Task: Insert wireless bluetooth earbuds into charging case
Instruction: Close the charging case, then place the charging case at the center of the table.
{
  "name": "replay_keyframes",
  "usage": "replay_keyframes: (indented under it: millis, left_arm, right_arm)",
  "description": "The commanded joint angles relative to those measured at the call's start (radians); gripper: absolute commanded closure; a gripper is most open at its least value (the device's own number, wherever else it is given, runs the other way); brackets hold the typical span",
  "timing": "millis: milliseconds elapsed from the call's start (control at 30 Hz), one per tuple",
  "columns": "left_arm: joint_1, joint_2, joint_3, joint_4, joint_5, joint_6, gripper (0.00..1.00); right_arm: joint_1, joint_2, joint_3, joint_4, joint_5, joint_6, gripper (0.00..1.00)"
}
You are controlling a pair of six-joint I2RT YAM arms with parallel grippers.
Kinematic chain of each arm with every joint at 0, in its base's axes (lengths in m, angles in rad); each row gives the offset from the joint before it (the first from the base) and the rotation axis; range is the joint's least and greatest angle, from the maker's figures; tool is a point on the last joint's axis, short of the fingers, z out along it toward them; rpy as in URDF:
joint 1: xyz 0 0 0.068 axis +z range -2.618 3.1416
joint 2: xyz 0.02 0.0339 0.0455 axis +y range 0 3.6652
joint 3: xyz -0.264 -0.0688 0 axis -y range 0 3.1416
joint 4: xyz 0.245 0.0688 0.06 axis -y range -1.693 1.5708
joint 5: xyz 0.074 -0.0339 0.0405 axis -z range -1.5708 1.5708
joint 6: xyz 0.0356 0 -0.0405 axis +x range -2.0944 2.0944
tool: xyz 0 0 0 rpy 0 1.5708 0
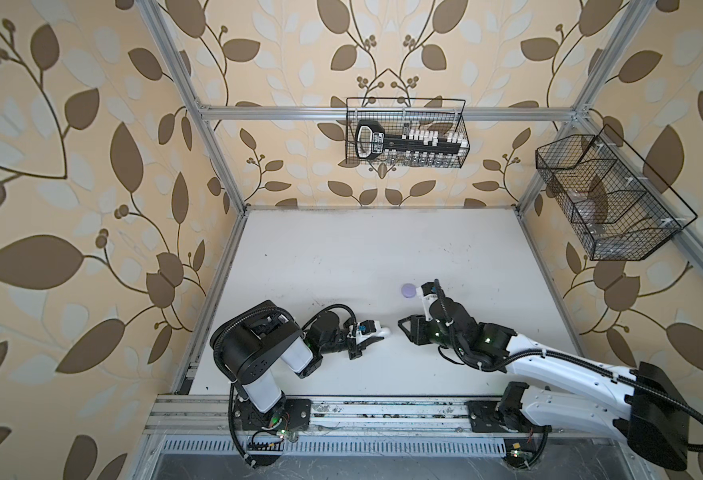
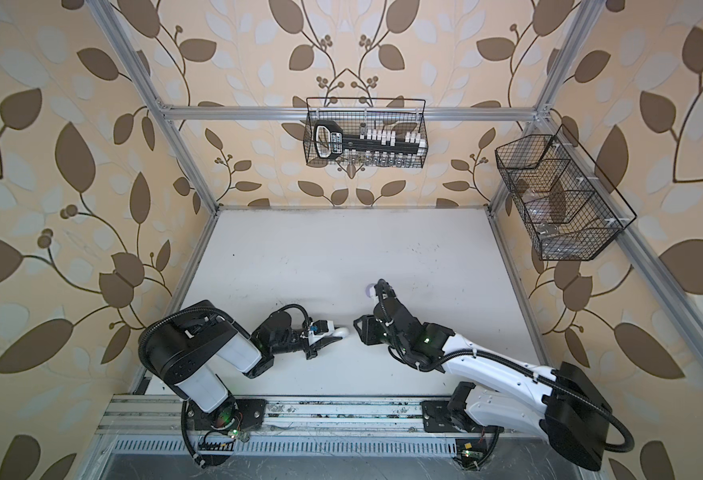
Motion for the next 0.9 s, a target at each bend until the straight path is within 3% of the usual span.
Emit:
replay_keyframes:
  millis: [0,200,467,633,767,867]
  left_arm:
    - [0.003,-0.032,0.043,-0.006,-0.043,-0.056,0.95]
    - [0.016,-0.152,0.194,-0.42,-0.133,-0.15,0.98]
    - [0.033,-0.174,0.395,-0.826,-0.063,-0.244,0.96]
    - [0.098,-0.111,0.483,-0.917,0.04,-0.312,0.96]
    - [0.182,0.004,0.586,-0.955,0.16,-0.424,0.96]
    - [0.201,0.082,0.656,-1.01,0.188,-0.465,0.96]
  right_arm:
    - [-0.012,-0.062,-0.028,-0.096,0.105,0.023,0.53]
    - [-0.012,-0.164,-0.059,-0.237,0.23,0.008,0.52]
    - [-0.018,-0.309,-0.141,-0.333,0.342,-0.038,0.5]
    - [-0.024,-0.394,-0.187,-0.361,0.376,-0.036,0.5]
    - [-0.024,-0.475,-0.209,-0.355,0.371,-0.047,0.49]
    - [-0.024,-0.484,-0.213,-0.349,0.364,-0.056,0.48]
